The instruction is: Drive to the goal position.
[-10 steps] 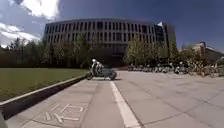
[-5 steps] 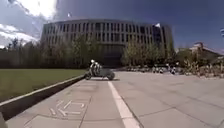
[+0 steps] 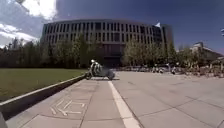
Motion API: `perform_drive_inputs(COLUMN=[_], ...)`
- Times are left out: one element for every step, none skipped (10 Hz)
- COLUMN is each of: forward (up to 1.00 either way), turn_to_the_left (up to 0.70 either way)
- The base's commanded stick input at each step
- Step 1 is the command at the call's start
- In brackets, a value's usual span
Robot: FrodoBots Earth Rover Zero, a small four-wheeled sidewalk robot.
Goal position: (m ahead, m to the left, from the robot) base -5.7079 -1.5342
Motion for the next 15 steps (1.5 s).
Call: perform_drive_inputs(forward=[-0.22, -0.61, -0.70, -0.70, -0.70, -0.70, -0.70, -0.70, -0.70, -0.67, -0.22, -0.22, -0.26, -0.32, -0.33], turn_to_the_left=[-0.01, -0.01, -0.01, 0.05, 0.21, 0.34, 0.34, 0.34, 0.34, 0.32, -0.01, -0.01, -0.01, -0.01, -0.01])
